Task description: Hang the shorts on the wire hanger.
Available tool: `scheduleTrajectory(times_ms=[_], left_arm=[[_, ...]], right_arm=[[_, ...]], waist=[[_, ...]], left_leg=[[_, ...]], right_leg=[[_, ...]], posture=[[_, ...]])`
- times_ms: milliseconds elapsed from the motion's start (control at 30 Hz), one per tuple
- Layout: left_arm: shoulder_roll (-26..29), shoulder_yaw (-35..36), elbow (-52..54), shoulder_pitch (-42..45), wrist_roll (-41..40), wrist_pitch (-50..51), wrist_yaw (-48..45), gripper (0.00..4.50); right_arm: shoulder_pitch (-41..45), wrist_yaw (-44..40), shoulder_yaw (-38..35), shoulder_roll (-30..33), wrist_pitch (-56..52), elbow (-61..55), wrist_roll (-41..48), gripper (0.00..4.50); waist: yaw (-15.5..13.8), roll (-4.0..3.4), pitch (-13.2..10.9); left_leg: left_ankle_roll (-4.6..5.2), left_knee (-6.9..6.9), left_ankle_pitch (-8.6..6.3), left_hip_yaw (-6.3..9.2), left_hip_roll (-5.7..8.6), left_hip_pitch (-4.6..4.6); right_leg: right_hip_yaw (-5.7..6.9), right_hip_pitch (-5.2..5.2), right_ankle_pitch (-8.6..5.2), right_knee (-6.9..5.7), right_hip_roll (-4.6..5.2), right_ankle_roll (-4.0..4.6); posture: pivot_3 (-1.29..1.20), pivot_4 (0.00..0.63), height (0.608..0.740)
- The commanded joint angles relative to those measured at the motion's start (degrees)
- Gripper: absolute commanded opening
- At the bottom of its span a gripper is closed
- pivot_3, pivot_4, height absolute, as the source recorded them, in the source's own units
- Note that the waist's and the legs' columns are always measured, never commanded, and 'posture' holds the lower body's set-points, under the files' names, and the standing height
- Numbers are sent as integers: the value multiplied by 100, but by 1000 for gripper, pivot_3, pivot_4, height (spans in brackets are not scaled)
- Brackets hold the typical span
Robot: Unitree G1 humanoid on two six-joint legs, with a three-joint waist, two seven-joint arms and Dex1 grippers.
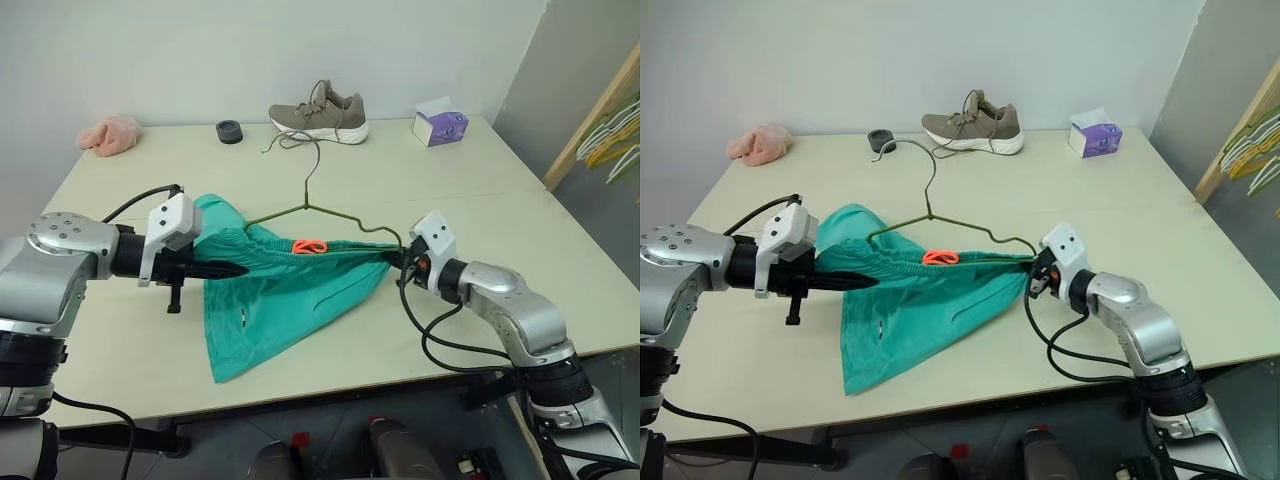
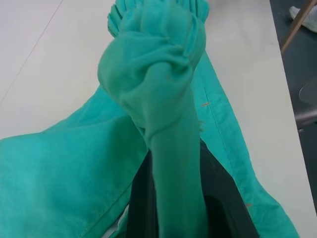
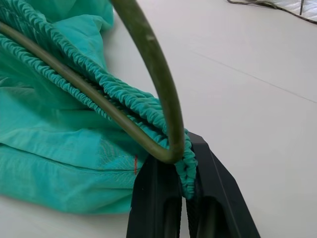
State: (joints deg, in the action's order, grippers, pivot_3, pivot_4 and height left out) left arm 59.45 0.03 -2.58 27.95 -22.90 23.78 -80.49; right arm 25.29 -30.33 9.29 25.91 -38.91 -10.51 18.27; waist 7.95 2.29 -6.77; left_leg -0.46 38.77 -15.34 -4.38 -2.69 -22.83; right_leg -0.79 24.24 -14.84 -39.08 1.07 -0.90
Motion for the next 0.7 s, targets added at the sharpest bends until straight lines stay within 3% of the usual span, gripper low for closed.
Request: scheduleTrajectory(times_ms=[33,700], left_arm=[[276,281,-398,165,225,-122,126,0],[445,115,-960,155,684,-911,388,0]], right_arm=[[-173,254,-732,412,-181,117,-163,15],[-618,-19,-736,982,-266,-444,67,15]], waist=[[0,0,0],[-1,0,0]], left_leg=[[0,0,0,0,0,-1],[0,0,0,-2,0,0]], right_leg=[[0,0,0,0,0,0],[0,0,-1,2,0,-2]], posture=[[-152,95,740],[-155,93,740]])
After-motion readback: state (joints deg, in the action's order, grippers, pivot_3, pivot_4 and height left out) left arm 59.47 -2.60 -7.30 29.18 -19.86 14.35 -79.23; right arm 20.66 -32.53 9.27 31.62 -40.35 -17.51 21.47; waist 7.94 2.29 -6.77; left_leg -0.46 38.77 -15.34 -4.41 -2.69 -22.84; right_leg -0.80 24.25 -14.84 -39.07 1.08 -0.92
